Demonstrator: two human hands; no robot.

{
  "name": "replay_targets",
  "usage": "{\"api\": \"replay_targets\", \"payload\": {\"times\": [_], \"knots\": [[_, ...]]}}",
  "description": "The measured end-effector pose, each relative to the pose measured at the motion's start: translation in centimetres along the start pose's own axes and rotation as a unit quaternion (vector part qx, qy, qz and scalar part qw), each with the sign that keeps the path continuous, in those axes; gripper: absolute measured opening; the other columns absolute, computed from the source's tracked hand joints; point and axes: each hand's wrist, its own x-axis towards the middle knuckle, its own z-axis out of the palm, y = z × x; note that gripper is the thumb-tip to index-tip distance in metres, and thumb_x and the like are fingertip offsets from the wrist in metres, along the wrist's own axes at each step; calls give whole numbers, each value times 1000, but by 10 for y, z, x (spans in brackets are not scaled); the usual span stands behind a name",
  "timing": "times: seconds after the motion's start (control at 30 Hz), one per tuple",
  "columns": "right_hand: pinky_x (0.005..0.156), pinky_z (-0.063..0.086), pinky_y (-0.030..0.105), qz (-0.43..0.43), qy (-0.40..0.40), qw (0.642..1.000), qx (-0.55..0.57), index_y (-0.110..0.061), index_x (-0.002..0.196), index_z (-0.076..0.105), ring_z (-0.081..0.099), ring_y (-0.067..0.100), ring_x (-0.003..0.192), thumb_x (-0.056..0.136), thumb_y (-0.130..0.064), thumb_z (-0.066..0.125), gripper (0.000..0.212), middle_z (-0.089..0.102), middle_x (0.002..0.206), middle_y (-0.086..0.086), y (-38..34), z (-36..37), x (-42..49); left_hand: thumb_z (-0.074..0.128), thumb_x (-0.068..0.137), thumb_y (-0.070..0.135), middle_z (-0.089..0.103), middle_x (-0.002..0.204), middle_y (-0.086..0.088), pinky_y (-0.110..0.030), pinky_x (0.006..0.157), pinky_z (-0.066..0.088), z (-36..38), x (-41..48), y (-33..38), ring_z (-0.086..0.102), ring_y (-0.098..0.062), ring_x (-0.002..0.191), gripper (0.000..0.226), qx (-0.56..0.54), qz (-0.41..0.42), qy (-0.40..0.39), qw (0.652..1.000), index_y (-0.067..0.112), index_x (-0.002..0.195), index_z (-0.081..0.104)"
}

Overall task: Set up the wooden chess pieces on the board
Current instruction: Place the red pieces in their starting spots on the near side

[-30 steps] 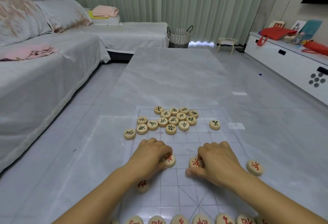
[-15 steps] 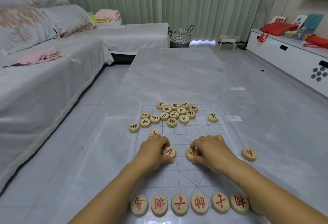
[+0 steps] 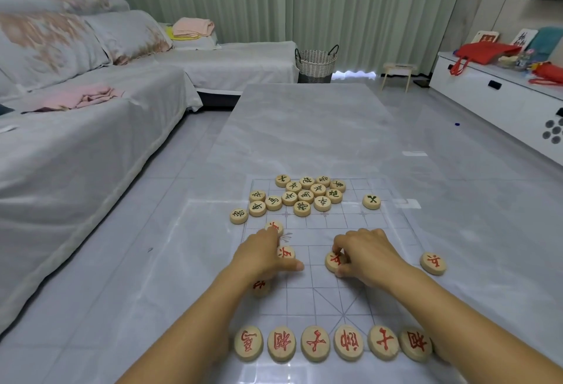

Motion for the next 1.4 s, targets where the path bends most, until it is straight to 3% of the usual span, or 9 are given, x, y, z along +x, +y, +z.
{"api": "replay_targets", "payload": {"times": [0.1, 0.23, 0.33, 0.47, 0.57, 0.77, 1.03, 1.4], "knots": [[93, 35, 37, 0, 8, 1000, 0, -24, 118, 52, 51, 22, 105, 85, -40, 57, 37, 60, 112, 0, 1, 2, 0, 74, 74, 29, 56, 110, -1, -32, 82, 47, 4, -1, 0, 53, -19, 95, 38, -23, 27, -15, 999, 21, 104, 53], [91, 36, 36, 2, 14, 1000, 1, -24, 117, 52, 51, 21, 105, 85, -39, 57, 36, 60, 112, 0, 0, 3, 0, 71, 78, 13, 51, 115, -4, -28, 88, 45, -8, -3, -8, 48, -14, 94, 49, -42, 64, -72, 994, 25, 122, 53], [91, 35, 35, 1, 11, 1000, -7, -23, 117, 52, 51, 21, 105, 86, -38, 57, 35, 60, 112, 0, -1, 2, 1, 76, 73, 19, 50, 109, 2, -26, 85, 45, -7, -6, -7, 50, -15, 96, 59, -60, 49, -65, 995, 24, 125, 47], [91, 36, 35, 4, 9, 1000, -8, -23, 117, 52, 51, 21, 105, 85, -38, 58, 36, 60, 112, 0, -2, 2, 1, 75, 73, 24, 54, 107, 3, -30, 85, 48, -2, -4, -8, 54, -17, 97, 40, -44, 51, -20, 998, 20, 107, 54], [91, 38, 35, 8, 5, 1000, 6, -24, 118, 52, 51, 21, 105, 85, -38, 59, 37, 59, 113, 0, -1, 2, 1, 73, 75, 22, 51, 104, 6, -27, 85, 46, -2, -4, -8, 51, -14, 96, 39, -43, 57, -18, 997, 20, 110, 56], [90, 38, 35, 9, 9, 1000, 13, -24, 118, 52, 51, 21, 105, 85, -38, 59, 37, 59, 113, 0, -1, 2, 0, 74, 74, 23, 55, 112, 0, -32, 89, 50, 0, -5, -10, 55, -18, 100, 37, -51, 51, -6, 997, 21, 107, 57], [91, 37, 36, 10, -9, 1000, 22, -25, 118, 50, 51, 19, 106, 84, -39, 60, 38, 59, 114, -2, 1, 0, 0, 75, 73, 21, 50, 103, 4, -29, 87, 48, -1, -5, -11, 52, -14, 94, 46, -57, 56, -13, 997, 18, 113, 54], [90, 34, 35, 19, -22, 1000, 11, -25, 114, 51, 52, 18, 104, 81, -42, 63, 39, 61, 112, -4, 0, -1, 1, 76, 72, 27, 51, 99, 4, -29, 83, 47, 2, -5, -13, 52, -14, 90, 40, -58, 58, 13, 997, 19, 107, 57]]}}
